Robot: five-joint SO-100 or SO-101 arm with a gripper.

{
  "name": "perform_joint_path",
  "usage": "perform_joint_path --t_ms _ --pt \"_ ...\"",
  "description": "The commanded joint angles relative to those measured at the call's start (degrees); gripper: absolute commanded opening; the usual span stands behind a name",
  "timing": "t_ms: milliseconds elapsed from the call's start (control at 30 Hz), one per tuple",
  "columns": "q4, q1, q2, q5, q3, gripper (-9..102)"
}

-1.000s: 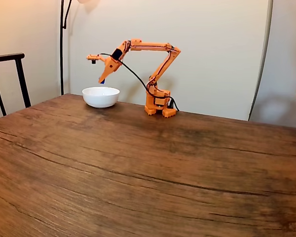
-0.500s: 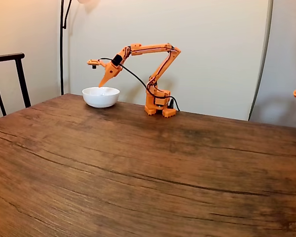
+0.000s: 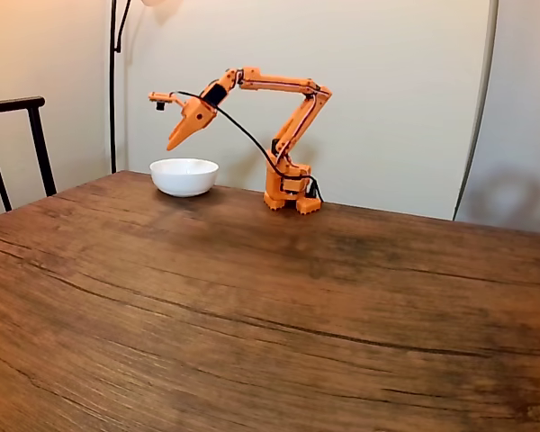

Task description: Grasp the cube and drop it in the bowl

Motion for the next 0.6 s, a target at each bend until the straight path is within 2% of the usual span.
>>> perform_joint_path --t_ms 0,367,567 --pt "4.39 -5.36 2.02 -0.35 -6.50 39" --pt "23.38 -23.73 3.87 -0.26 -16.61 38" --pt "31.99 -30.67 15.82 -0.35 -16.26 20"
